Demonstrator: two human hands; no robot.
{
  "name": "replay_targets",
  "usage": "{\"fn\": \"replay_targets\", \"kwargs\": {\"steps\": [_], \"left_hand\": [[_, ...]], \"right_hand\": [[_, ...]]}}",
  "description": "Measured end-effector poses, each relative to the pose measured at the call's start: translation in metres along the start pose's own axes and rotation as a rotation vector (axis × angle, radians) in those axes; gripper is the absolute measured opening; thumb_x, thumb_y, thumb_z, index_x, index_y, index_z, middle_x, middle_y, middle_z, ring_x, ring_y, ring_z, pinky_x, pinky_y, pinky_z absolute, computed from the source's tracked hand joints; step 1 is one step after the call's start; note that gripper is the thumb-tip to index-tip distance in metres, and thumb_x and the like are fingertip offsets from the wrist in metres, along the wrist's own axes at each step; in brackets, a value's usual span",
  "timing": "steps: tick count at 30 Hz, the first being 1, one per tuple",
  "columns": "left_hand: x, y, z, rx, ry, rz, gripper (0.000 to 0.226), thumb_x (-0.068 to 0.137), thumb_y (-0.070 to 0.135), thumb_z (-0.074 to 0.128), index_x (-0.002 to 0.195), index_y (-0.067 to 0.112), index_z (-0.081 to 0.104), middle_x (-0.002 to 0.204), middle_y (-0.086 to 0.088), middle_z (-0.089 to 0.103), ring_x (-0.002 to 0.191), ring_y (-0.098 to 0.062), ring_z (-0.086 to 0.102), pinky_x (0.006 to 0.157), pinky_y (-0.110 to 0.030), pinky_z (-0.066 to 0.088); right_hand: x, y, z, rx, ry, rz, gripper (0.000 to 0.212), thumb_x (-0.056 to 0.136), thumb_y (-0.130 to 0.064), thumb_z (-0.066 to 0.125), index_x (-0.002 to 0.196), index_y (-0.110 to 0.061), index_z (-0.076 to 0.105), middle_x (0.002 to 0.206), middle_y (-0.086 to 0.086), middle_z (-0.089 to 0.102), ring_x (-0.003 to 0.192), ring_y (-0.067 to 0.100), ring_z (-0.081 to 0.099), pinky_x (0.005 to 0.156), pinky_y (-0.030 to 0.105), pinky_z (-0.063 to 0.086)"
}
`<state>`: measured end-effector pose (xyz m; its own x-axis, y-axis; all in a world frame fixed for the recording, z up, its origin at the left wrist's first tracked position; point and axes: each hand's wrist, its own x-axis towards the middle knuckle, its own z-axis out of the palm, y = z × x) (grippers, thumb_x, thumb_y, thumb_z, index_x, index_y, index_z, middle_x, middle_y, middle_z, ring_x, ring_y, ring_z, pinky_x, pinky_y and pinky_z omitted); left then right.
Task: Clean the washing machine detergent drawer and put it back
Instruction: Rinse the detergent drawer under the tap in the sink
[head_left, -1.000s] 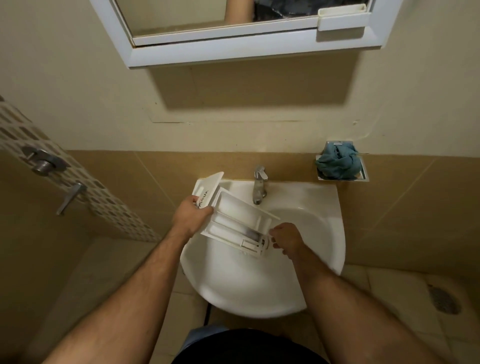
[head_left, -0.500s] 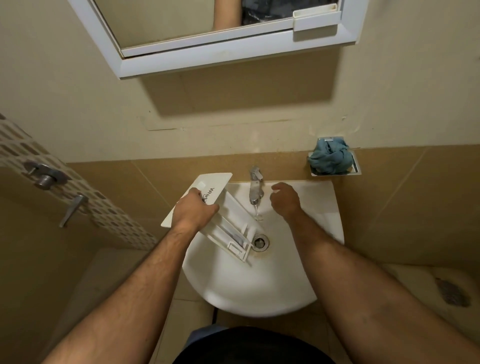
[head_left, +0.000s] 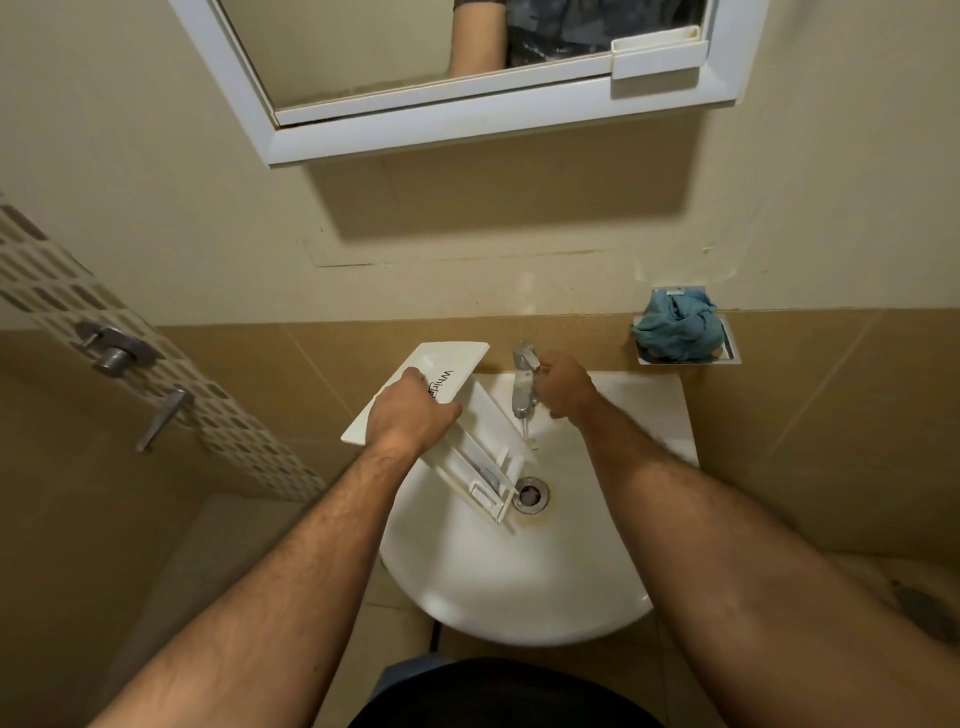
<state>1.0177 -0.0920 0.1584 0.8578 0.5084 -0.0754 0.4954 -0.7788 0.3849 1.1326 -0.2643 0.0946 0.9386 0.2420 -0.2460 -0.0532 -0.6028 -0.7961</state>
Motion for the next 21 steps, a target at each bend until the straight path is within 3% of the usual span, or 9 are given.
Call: {"fn": "replay_targets", "kwargs": {"steps": [4,10,14,21], "left_hand": [[0.001,-0.001,0.001,0.015,0.013,-0.007,0.039,0.074,0.037,0.068,0.104,0.015,0.054,0.091,-0.001,0.061,0.084,-0.026,0.056,0.066,-0.031,0.043],[0.003,-0.001,0.002,0.017,0.0,-0.017,0.04,0.074,0.038,0.068,0.104,0.016,0.053,0.09,0.0,0.059,0.083,-0.024,0.054,0.066,-0.03,0.041],[0.002,-0.002,0.002,0.012,-0.005,-0.012,0.038,0.074,0.039,0.068,0.101,0.017,0.051,0.09,0.0,0.059,0.082,-0.024,0.054,0.064,-0.03,0.04],[0.001,-0.003,0.0,-0.003,-0.019,-0.025,0.041,0.075,0.039,0.068,0.106,0.015,0.055,0.094,-0.002,0.063,0.086,-0.026,0.059,0.066,-0.031,0.045]], "right_hand": [[0.002,0.001,0.002,0.01,0.014,-0.007,0.029,0.09,-0.002,0.047,0.116,-0.004,0.061,0.111,0.019,0.065,0.09,0.031,0.061,0.075,0.04,0.055],[0.005,0.0,0.007,0.009,0.025,0.025,0.034,0.089,-0.001,0.046,0.119,-0.005,0.062,0.109,0.019,0.066,0.085,0.031,0.063,0.067,0.039,0.058],[0.004,0.001,0.013,0.048,0.041,0.041,0.035,0.087,-0.001,0.049,0.119,-0.007,0.061,0.112,0.016,0.065,0.088,0.027,0.06,0.075,0.038,0.055],[-0.002,-0.006,0.029,0.026,-0.01,0.032,0.033,0.087,0.001,0.049,0.12,-0.003,0.055,0.108,0.02,0.063,0.102,0.038,0.062,0.082,0.041,0.053]]}}
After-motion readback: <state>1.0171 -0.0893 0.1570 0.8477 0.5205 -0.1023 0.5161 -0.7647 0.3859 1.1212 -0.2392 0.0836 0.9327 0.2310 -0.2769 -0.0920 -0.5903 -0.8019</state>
